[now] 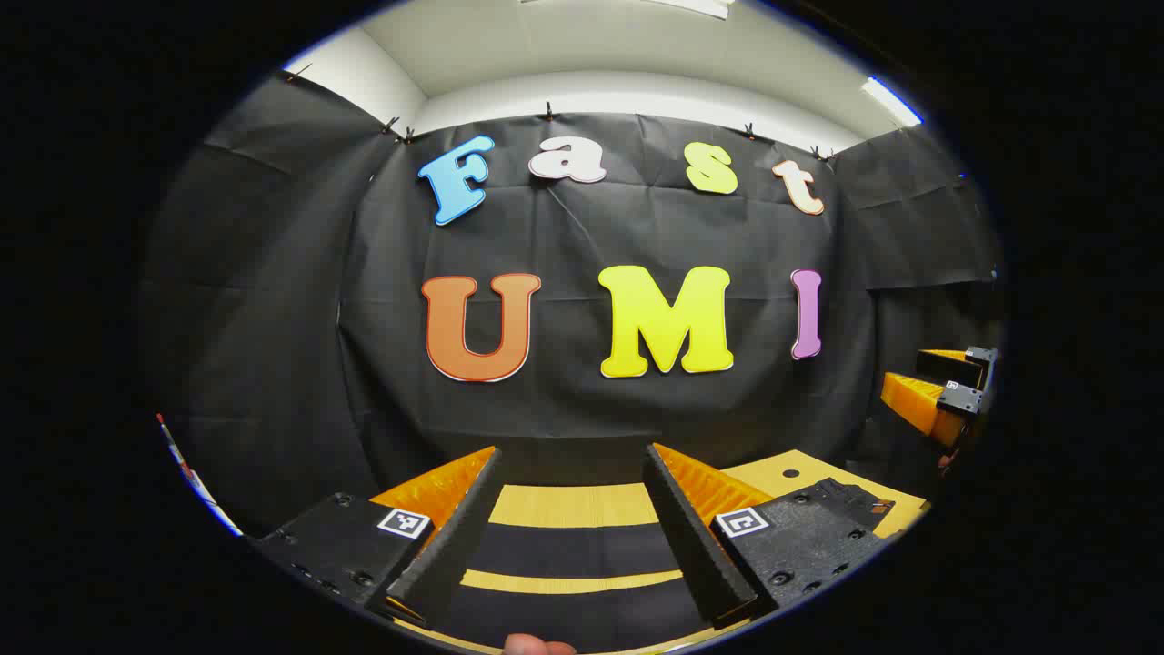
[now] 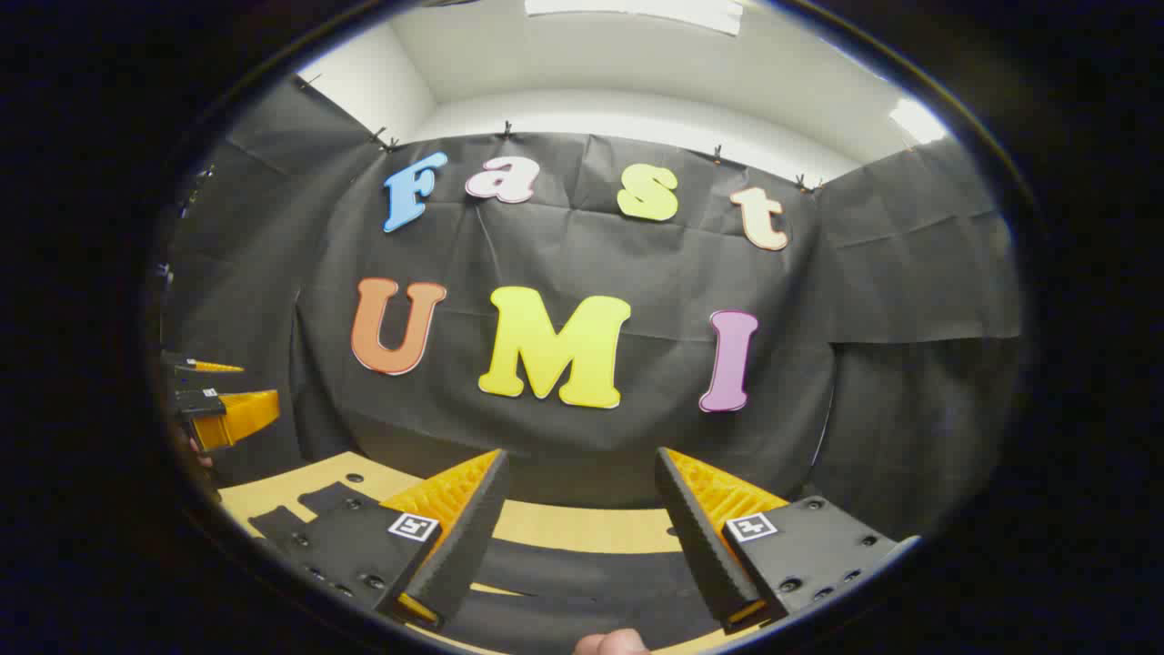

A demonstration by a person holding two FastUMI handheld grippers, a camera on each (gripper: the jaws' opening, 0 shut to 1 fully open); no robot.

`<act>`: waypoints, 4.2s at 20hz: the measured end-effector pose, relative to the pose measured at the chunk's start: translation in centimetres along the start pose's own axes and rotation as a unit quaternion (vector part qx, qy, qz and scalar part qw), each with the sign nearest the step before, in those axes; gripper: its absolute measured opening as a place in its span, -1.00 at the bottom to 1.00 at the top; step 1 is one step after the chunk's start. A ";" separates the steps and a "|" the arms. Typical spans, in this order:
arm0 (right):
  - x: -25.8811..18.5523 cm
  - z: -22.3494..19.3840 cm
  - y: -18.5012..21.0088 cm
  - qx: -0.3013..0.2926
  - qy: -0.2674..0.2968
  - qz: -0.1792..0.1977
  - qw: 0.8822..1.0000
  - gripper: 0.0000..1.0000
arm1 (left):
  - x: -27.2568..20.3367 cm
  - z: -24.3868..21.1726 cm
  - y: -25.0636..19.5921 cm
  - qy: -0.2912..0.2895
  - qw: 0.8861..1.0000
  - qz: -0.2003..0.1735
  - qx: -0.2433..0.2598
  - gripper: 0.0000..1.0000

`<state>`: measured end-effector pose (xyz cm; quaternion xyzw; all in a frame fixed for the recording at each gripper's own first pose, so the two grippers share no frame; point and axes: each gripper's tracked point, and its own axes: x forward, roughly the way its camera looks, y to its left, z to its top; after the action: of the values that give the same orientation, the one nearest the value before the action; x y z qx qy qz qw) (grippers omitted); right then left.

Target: Grasp the waist and the cuffs of the jeans and fold them to make the two legs overlap; first hold the waist and fold one-third of the jeans toward the cuffs, then hold the cuffs and fold the remaining one-third in the same direction to finish folding.

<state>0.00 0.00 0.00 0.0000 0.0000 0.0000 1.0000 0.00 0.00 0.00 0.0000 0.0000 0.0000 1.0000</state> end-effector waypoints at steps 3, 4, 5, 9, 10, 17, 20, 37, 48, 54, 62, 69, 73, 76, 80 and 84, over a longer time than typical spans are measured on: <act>0.6 -0.3 -0.4 0.004 0.003 -0.005 1.000 0.97 | 0.4 -0.3 0.2 0.003 1.000 -0.001 -0.005 0.96; 0.7 -0.3 -0.5 0.003 0.004 -0.005 1.000 0.97 | 0.5 -0.4 0.4 0.004 1.000 0.002 -0.005 0.96; 0.9 -0.4 -0.7 0.002 0.004 -0.007 1.000 0.96 | 0.6 -0.5 0.5 0.006 1.000 0.003 -0.004 0.96; 1.8 -0.5 -1.3 0.004 0.004 -0.009 1.000 0.97 | 1.3 -0.4 0.9 0.005 1.000 0.009 0.002 0.96; 2.0 -0.5 -1.3 0.005 0.004 -0.009 1.000 0.96 | 1.4 -0.5 1.0 0.005 1.000 0.009 0.004 0.96; 3.0 -0.7 -1.8 0.005 0.005 -0.009 1.000 0.97 | 2.1 -1.0 0.5 0.011 1.000 0.006 0.009 0.96; 3.4 -1.1 -2.1 0.002 0.008 -0.010 1.000 0.97 | 2.5 -1.2 0.5 0.013 1.000 0.007 0.010 0.96; 5.4 -3.4 -5.4 0.006 0.025 -0.009 1.000 0.97 | 3.4 -2.8 -0.2 0.033 0.999 0.025 0.010 0.96; 4.5 -15.1 -21.2 0.077 0.174 -0.074 0.979 0.97 | -0.2 -13.0 10.3 0.170 0.965 0.179 -0.086 0.97; 1.1 -24.4 -25.3 0.214 0.301 -0.108 0.923 1.00 | -5.8 -23.0 11.8 0.274 0.867 0.233 -0.345 0.98; -1.1 -36.6 -24.3 0.469 0.409 -0.172 0.763 0.96 | -8.6 -31.1 12.0 0.294 0.677 0.283 -0.612 0.98; -1.0 -38.9 -25.9 0.545 0.408 -0.212 0.701 0.95 | -8.2 -33.6 13.9 0.303 0.632 0.315 -0.640 0.99; 0.4 -40.9 -26.6 0.540 0.415 -0.219 0.699 0.95 | -6.8 -34.2 14.3 0.306 0.642 0.306 -0.634 0.99; 1.4 -41.9 -26.6 0.538 0.420 -0.222 0.697 0.95 | -6.0 -34.3 14.3 0.309 0.647 0.301 -0.629 0.98; 3.4 -42.1 -26.7 0.540 0.409 -0.213 0.704 0.83 | -4.3 -34.3 14.2 0.303 0.652 0.289 -0.632 0.97; 3.0 -41.7 -27.1 0.564 0.390 -0.206 0.699 0.83 | -2.4 -34.0 13.9 0.293 0.661 0.272 -0.635 1.00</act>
<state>2.99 -27.09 -41.71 0.5638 0.3896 -0.2059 0.6985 -2.35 13.89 -34.04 -0.6352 0.2933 0.2718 0.6608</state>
